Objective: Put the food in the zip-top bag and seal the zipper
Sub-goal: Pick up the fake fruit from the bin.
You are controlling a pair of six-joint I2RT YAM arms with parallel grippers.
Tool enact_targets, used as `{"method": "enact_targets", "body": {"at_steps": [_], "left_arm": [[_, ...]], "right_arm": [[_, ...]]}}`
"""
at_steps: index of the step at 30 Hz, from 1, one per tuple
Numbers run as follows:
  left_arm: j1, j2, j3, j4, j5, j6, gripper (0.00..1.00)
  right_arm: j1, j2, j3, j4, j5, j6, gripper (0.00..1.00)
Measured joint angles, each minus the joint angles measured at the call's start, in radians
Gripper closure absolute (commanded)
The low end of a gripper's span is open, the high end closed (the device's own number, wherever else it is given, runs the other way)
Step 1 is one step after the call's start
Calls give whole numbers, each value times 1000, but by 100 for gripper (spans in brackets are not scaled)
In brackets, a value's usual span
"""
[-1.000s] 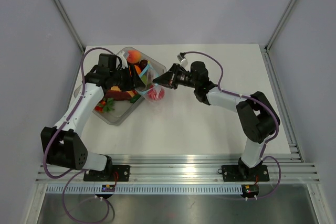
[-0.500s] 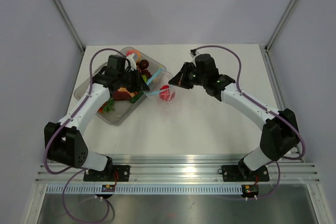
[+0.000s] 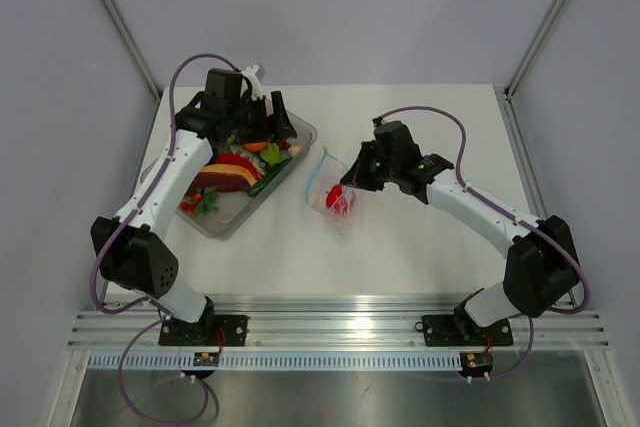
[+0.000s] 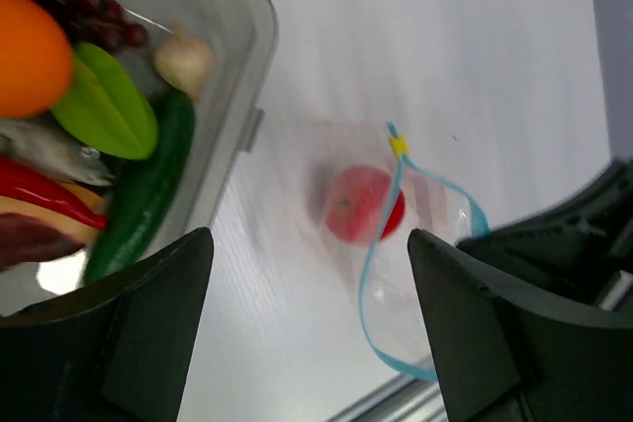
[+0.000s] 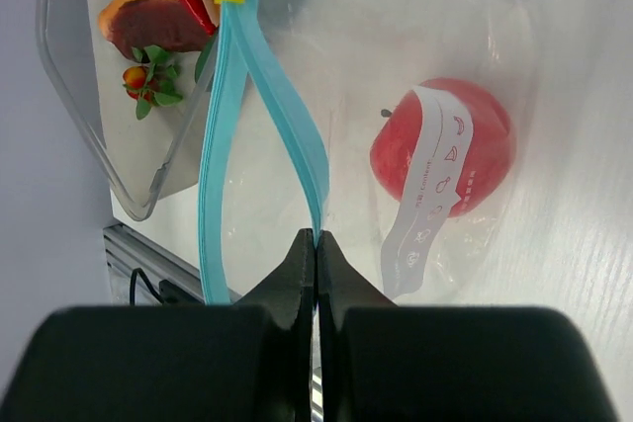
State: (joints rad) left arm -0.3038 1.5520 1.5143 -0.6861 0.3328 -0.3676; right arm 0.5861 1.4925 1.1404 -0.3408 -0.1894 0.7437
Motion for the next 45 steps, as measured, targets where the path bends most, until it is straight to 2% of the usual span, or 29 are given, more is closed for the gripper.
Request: {"method": "enact_targets", "body": {"at_steps": [6, 7, 8, 11, 16, 32, 41, 45], "left_arm": [[56, 172, 275, -93, -183, 55, 16], [63, 206, 303, -98, -211, 60, 14], [69, 237, 319, -103, -230, 63, 8], [89, 311, 326, -122, -282, 61, 1], [120, 420, 326, -131, -323, 49, 1], [149, 541, 324, -25, -321, 23, 8], [155, 568, 323, 17, -322, 29, 8], [155, 579, 322, 31, -322, 31, 15]], "right_arm": [[0, -29, 0, -1, 13, -3, 100], [0, -29, 0, -1, 13, -3, 100], [0, -29, 0, -2, 13, -3, 100], [0, -29, 0, -1, 13, -3, 100], [0, -29, 0, -2, 14, -5, 100], [0, -29, 0, -4, 14, -15, 100], [0, -29, 0, -4, 14, -15, 100], [0, -29, 0, -4, 14, -15, 100]]}}
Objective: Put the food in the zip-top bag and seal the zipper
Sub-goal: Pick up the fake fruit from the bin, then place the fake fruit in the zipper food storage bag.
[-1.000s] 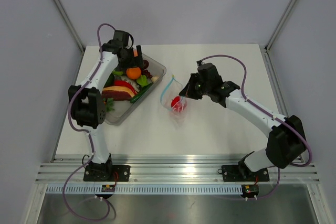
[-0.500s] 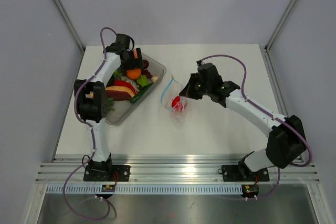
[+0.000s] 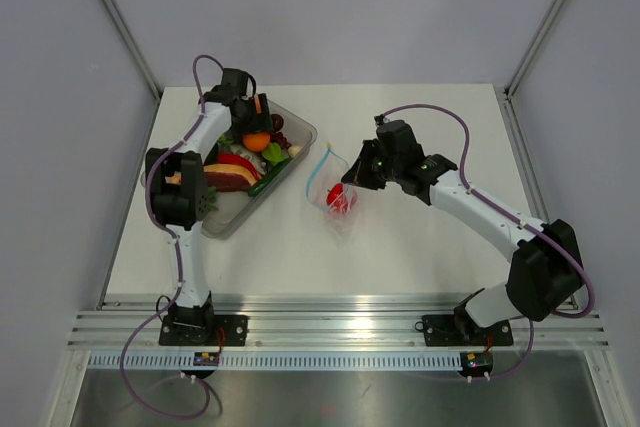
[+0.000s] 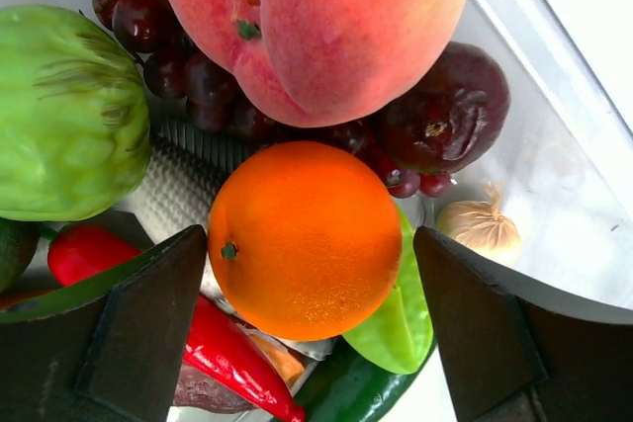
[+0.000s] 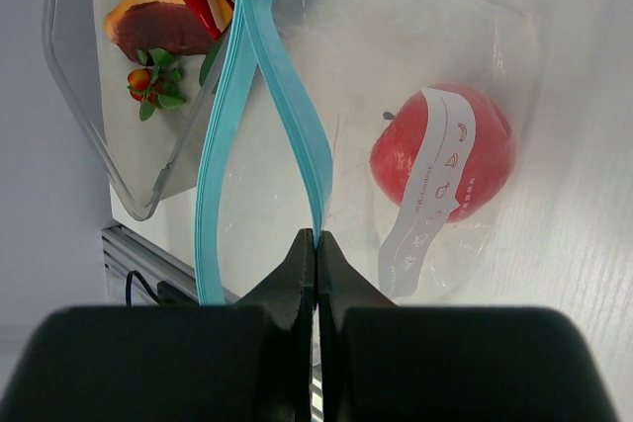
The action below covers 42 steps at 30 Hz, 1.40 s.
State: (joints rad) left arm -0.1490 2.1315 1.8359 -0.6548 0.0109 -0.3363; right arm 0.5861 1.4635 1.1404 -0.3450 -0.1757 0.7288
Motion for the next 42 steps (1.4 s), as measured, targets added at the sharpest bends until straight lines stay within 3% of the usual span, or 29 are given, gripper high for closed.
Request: {"method": "enact_targets", "body": {"at_steps": [11, 17, 28, 32, 42], "left_arm": [[0, -3, -43, 42, -12, 15, 44], [0, -99, -131, 43, -42, 19, 47], [-15, -479, -264, -55, -26, 51, 52], [-27, -560, -266, -65, 18, 53, 52], [-29, -565, -266, -107, 130, 51, 53]], "right_arm": [[0, 0, 0, 1, 0, 0, 100], [0, -11, 0, 0, 0, 0, 100], [0, -12, 2, 26, -25, 17, 100], [11, 79, 80, 29, -34, 24, 100], [53, 348, 354, 59, -56, 38, 100]]}}
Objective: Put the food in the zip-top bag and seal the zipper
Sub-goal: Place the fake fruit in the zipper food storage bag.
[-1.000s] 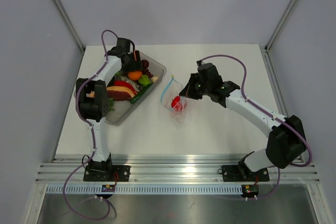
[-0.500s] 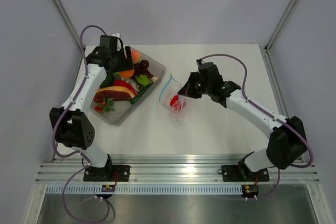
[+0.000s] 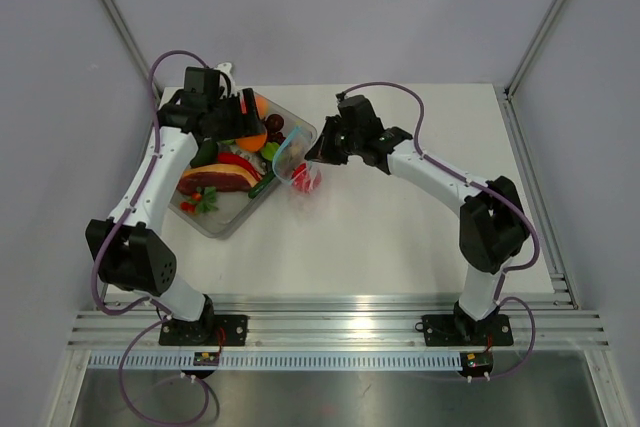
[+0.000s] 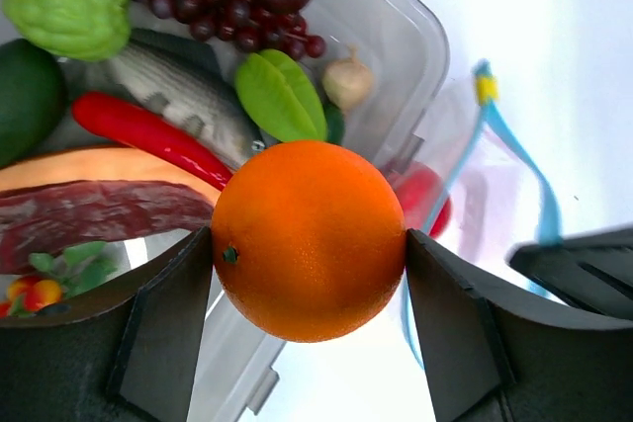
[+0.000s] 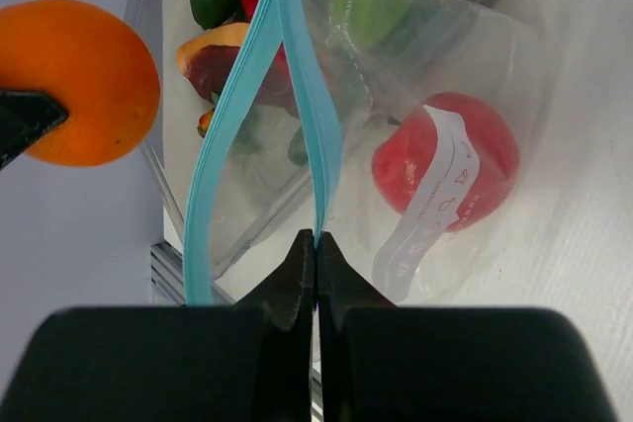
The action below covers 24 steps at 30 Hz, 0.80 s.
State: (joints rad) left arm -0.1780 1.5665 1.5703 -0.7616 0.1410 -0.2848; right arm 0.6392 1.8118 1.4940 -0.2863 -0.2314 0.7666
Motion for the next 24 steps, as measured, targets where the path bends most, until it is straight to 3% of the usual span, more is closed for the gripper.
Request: {"method": "enact_targets", "body": {"at_steps": [15, 24], "left_arm": [[-77, -31, -42, 55, 236, -64, 53], [-100, -14, -127, 111, 275, -90, 53]], "right_arm": [[3, 59, 52, 4, -26, 16, 100], [3, 59, 52, 10, -42, 26, 100]]}}
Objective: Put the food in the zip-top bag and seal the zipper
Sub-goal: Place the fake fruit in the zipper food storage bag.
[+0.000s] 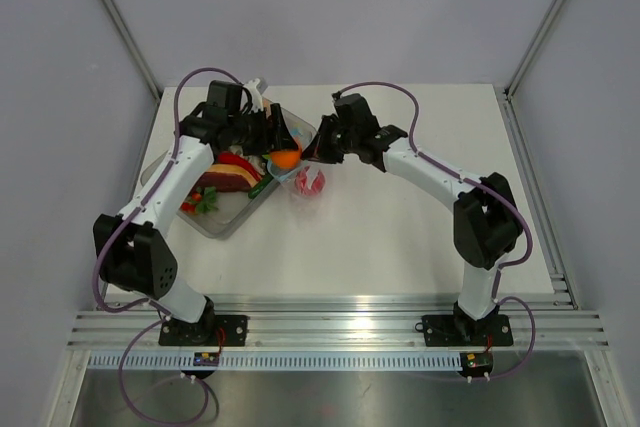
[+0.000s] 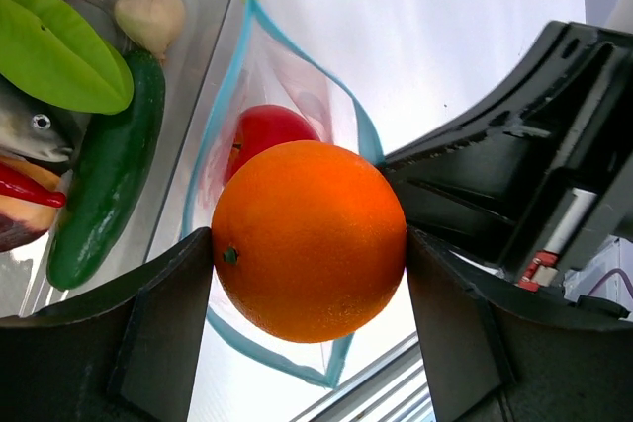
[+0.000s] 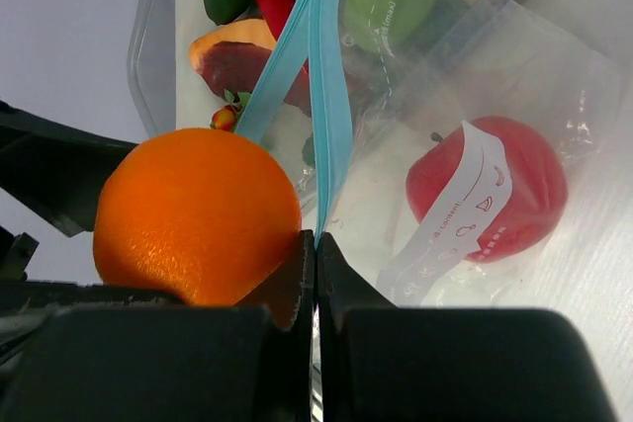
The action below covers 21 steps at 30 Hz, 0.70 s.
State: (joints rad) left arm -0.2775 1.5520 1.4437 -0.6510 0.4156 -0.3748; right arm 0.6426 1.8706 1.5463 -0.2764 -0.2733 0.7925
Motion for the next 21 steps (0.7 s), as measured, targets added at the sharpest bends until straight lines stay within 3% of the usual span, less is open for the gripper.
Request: {"method": "enact_targets", "body": {"at_steps": [11, 16, 21], "left_arm": [[-1, 71, -24, 56, -20, -19, 53], [-24, 104, -24, 54, -47, -15, 10], [-38, 106, -17, 45, -56, -13, 1]], "right_arm": [[0, -5, -39, 17, -7, 12, 100], [1, -26, -67, 18, -9, 16, 100], [2, -33, -77, 25, -8, 20, 100]]}}
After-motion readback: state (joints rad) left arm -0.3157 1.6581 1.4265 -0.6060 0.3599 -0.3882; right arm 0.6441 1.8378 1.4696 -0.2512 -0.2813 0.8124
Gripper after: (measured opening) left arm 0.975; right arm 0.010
